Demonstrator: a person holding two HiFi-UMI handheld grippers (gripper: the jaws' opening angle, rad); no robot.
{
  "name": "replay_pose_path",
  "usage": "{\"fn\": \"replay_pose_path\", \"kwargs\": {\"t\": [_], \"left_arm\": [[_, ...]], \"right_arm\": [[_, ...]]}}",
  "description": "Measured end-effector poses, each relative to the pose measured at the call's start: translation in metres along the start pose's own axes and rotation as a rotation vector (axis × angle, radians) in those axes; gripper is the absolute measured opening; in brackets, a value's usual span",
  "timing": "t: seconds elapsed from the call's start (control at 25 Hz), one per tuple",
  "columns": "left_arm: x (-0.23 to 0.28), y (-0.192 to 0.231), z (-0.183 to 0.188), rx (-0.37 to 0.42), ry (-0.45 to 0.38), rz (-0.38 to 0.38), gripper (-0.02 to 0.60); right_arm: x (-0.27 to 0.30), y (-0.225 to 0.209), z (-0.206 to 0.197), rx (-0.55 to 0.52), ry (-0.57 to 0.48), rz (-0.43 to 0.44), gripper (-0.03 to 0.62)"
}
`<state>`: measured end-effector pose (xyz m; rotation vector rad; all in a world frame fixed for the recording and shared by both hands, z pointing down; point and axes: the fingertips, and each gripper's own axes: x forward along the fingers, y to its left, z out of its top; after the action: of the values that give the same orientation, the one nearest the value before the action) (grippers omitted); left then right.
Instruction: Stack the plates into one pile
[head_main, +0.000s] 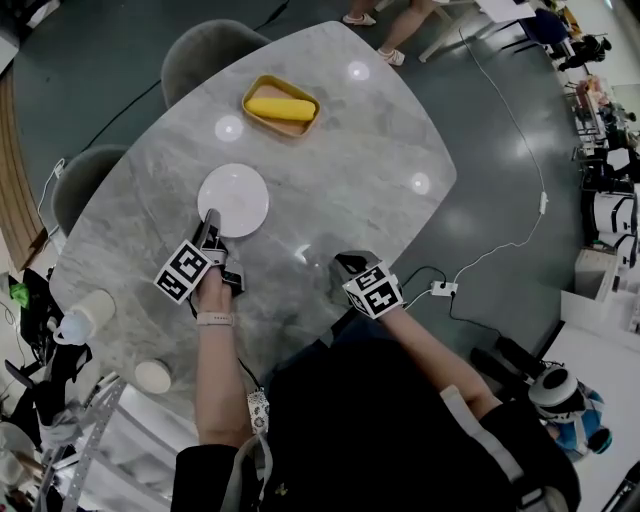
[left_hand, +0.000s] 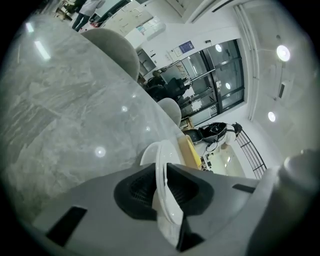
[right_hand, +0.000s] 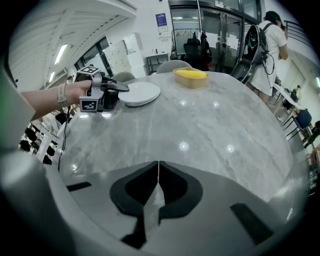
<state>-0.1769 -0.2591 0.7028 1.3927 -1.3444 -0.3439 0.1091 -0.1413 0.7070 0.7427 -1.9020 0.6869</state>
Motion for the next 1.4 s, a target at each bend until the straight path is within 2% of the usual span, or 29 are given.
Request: {"fn": "replay_pose_path", "kwargs": {"t": [0.12, 0.2, 0.44, 0.72, 0.8, 0.88, 0.96, 1.04, 1.24, 1.4], "left_arm": [[0.005, 0.0, 0.004, 0.084, 0.013, 0.028, 0.073], [0.008, -0.001, 0.005, 0.169, 0.026, 0.061, 0.134], [0.016, -0.01, 0.004, 0.413, 0.069, 0.117, 0.202], [0.015, -0.013, -0.003, 0.594, 0.123, 0.159, 0.262], [0.015, -0.01, -0.004, 0.656, 0.139, 0.191, 0.28], [0.015, -0.006, -0.003, 0.73, 0.151, 0.242, 0.326], [0.013, -0.003, -0.001, 0.785, 0.156, 0.276, 0.331], [0.013, -0.002, -0.003, 0.789, 0.169, 0.27, 0.331], [0.02, -0.003, -0.014, 0.706, 0.204, 0.208, 0.331], [0.02, -0.004, -0.017, 0.704, 0.2, 0.215, 0.331]], "right_arm": [[0.001, 0.0, -0.001, 0.004, 0.005, -0.002, 0.018], [0.001, -0.001, -0.001, 0.006, 0.006, -0.002, 0.018], [0.0, -0.004, -0.001, 0.012, 0.006, -0.006, 0.018], [-0.002, -0.001, -0.007, 0.017, 0.007, -0.009, 0.018], [-0.002, 0.0, -0.007, 0.016, 0.008, -0.008, 0.018], [-0.002, -0.001, -0.006, 0.016, 0.009, -0.007, 0.018], [-0.002, 0.0, -0.005, 0.016, 0.008, -0.007, 0.018], [-0.002, 0.0, -0.006, 0.016, 0.007, -0.008, 0.018], [-0.003, -0.001, -0.007, 0.021, 0.003, -0.01, 0.018], [-0.008, -0.002, -0.01, 0.03, -0.008, -0.016, 0.018]]}}
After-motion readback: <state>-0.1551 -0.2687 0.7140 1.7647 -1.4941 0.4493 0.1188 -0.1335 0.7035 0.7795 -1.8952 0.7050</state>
